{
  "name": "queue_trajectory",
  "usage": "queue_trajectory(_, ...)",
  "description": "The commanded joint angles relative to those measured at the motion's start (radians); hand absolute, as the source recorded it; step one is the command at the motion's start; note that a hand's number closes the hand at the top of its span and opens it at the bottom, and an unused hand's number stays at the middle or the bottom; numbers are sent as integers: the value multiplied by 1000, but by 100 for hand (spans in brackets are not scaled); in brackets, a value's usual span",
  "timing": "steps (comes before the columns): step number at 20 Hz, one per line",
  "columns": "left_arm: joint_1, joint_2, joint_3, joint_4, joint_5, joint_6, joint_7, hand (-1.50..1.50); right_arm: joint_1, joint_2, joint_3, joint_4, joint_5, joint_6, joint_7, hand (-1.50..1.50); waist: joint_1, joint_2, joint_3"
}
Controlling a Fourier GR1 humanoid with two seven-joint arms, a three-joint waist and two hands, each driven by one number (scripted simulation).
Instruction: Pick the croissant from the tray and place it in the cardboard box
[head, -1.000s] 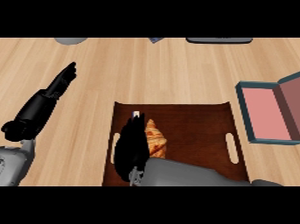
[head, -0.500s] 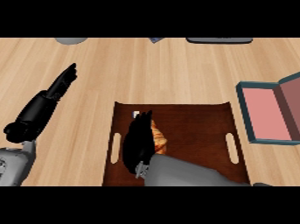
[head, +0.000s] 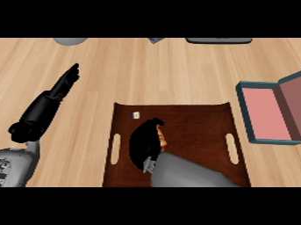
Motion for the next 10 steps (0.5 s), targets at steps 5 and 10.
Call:
queue_trajectory(5, 6, -27, 13, 28, -34, -8, -32, 0, 8, 17, 59, 72, 171, -146, -153, 150, 1, 4, -1)
queue_trajectory(10, -36, -17, 51, 103, -28, -43, -55, 0, -30, 17, 49, 0, 202, -136, -209, 150, -6, 4, -1)
